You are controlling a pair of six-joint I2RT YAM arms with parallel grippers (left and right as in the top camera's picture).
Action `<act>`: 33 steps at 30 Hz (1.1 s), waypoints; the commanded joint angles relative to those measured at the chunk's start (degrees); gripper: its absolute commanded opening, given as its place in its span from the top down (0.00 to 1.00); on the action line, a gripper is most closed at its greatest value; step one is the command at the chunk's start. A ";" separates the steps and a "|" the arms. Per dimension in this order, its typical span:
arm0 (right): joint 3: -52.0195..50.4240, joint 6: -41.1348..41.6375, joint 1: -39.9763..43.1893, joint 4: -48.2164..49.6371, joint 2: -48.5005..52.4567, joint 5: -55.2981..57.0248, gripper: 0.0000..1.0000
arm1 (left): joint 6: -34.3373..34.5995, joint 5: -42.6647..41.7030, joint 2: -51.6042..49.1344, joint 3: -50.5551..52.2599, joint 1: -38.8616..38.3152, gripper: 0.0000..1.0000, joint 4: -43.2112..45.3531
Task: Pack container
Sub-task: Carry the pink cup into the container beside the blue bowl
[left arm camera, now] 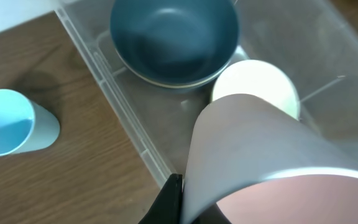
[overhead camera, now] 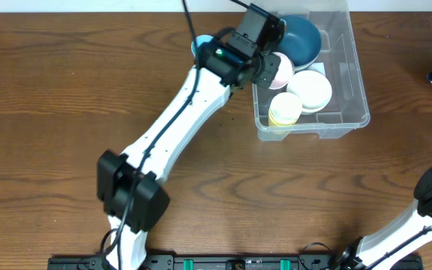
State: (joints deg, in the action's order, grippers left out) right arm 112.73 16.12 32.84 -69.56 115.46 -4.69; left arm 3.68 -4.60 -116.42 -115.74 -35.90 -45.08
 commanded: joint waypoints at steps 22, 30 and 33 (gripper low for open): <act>0.02 0.57 0.15 -0.07 -0.74 -0.24 0.01 | -5.16 2.73 -8.24 0.00 2.19 0.94 3.65; 0.02 0.57 0.15 -0.07 -0.74 -0.24 0.01 | -5.18 2.73 -9.81 0.02 2.19 0.94 1.22; 0.02 0.57 0.15 -0.07 -0.74 -0.24 0.01 | -5.18 2.71 -10.75 0.02 2.08 0.94 0.90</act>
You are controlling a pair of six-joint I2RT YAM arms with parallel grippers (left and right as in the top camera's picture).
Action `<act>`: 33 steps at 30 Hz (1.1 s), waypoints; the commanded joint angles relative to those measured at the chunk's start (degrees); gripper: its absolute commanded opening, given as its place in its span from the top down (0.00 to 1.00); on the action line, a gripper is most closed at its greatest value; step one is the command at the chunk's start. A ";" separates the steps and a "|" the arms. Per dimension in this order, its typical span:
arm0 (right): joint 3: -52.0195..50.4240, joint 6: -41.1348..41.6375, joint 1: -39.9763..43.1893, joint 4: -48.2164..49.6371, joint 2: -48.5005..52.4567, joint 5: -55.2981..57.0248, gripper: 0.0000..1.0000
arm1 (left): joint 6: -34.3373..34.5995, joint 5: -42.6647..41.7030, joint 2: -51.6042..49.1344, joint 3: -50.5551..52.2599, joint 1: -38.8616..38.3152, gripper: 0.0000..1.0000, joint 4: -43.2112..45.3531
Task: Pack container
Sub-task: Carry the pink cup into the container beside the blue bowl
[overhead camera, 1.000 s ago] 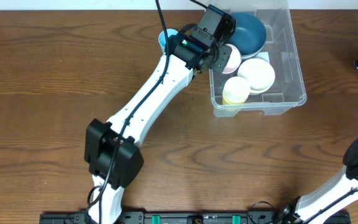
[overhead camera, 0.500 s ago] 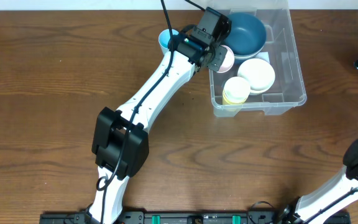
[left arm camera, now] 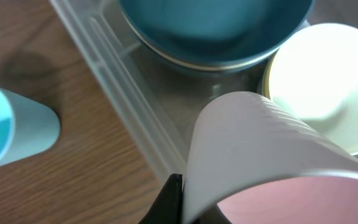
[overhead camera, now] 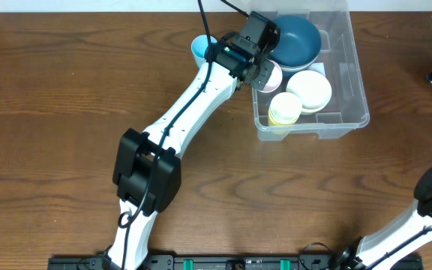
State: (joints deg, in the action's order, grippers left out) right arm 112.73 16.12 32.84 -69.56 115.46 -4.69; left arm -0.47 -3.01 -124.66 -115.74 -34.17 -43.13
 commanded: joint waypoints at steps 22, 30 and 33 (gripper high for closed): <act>0.02 0.57 0.15 -0.07 -0.74 -0.22 0.01 | -2.54 1.75 -4.04 -0.24 0.39 0.54 -0.96; 0.02 0.57 0.15 -0.07 -0.76 -0.24 0.01 | -2.43 5.68 0.39 -9.42 4.52 0.40 -0.72; 0.02 0.57 0.15 -0.07 -0.76 -0.24 0.01 | -0.44 5.68 2.25 -12.66 9.18 0.40 -0.11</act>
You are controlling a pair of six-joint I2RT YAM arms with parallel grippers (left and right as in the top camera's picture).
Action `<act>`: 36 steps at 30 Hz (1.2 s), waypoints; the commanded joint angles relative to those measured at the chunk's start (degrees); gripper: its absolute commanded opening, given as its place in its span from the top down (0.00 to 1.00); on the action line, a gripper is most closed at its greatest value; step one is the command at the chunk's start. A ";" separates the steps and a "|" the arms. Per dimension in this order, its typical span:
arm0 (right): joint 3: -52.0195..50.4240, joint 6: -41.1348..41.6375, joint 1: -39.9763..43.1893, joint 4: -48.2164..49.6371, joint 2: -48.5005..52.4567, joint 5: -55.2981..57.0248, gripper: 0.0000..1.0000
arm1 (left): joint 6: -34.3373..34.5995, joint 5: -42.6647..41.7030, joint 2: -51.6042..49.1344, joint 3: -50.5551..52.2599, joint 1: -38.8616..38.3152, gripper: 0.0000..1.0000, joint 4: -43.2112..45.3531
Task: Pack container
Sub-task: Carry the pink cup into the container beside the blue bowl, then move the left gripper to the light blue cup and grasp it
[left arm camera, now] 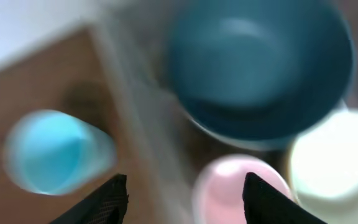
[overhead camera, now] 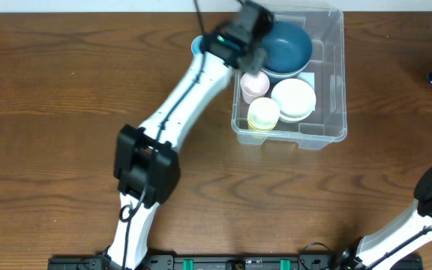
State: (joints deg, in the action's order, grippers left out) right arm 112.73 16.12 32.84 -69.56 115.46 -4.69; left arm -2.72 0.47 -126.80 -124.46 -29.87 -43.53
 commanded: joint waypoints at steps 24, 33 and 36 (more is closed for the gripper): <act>0.02 0.57 0.15 -0.07 -0.74 -0.24 0.01 | 4.94 -8.63 -6.93 -3.30 18.23 0.40 -1.79; 0.02 0.57 0.15 -0.07 -0.76 -0.24 0.01 | 4.94 -8.63 -10.54 -3.26 17.92 0.40 -1.79; 0.02 0.57 0.15 -0.07 -0.74 -0.24 0.01 | 5.16 -8.66 -11.65 -3.26 17.92 0.40 -1.81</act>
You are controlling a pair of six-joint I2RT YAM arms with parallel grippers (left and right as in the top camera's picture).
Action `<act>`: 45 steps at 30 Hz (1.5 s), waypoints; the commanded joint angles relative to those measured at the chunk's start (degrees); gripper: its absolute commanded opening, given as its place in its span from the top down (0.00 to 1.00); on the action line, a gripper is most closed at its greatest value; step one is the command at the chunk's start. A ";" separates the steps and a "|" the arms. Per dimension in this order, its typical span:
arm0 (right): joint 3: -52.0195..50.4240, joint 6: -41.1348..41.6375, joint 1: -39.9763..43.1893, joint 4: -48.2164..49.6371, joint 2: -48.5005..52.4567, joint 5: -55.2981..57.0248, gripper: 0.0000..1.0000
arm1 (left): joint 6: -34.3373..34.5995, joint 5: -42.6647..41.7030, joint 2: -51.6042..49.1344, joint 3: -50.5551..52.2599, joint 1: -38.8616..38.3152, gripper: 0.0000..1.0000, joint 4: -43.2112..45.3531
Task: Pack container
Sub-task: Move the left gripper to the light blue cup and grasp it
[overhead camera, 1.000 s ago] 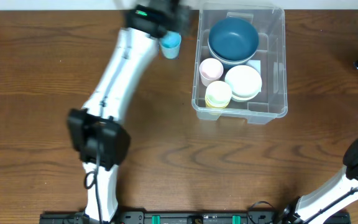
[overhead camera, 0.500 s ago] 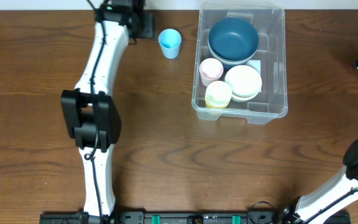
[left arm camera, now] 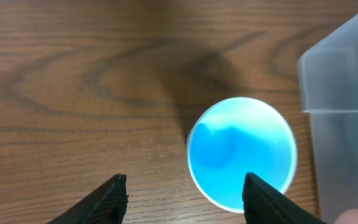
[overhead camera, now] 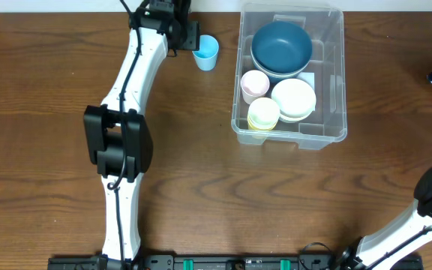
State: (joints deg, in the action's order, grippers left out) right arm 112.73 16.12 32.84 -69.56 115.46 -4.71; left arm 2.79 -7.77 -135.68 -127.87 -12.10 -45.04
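Note:
A light blue cup (overhead camera: 206,52) stands upright on the table just left of the clear plastic container (overhead camera: 328,133). In the left wrist view the blue cup (left arm camera: 241,152) lies below and ahead of my open left gripper (left arm camera: 185,196), nearer its right finger. Nothing is between the fingers. In the overhead view my left gripper (overhead camera: 190,34) sits at the table's far edge, left of the cup. The container holds a dark blue bowl (overhead camera: 281,46), a pink cup (overhead camera: 255,84), a yellow-green cup (overhead camera: 263,114) and a white bowl (overhead camera: 294,99). My right gripper is out of view.
The container's frosted corner (left arm camera: 344,81) shows at the right of the left wrist view, close to the blue cup. A black object sits at the table's right edge. Part of the right arm shows at the lower right.
My left gripper has moved left, from over the container's left side to the table beside the blue cup. It is still open and empty. The pink cup stays in the container.
My left gripper held the pink cup over the container, then lower beside the blue bowl. By 1.2 s ago the cup stood in the container, the gripper was open and the container had shifted left. Now the gripper is by the blue cup.

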 commanded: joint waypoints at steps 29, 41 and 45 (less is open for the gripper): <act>0.02 0.57 0.22 -0.07 -0.74 -0.22 0.01 | 0.96 -3.63 -5.03 0.15 0.11 0.88 -0.37; 0.02 0.57 0.22 -0.07 -0.74 -0.22 0.01 | 0.92 -3.61 -3.67 0.11 0.09 0.94 -1.14; 0.02 0.57 0.22 -0.07 -0.74 -0.22 0.01 | 0.92 -3.58 0.92 0.00 0.17 0.94 -1.20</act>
State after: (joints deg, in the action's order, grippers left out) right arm 112.73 16.12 32.86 -69.56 115.46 -4.71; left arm 3.62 -10.79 -139.79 -127.85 -12.12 -46.11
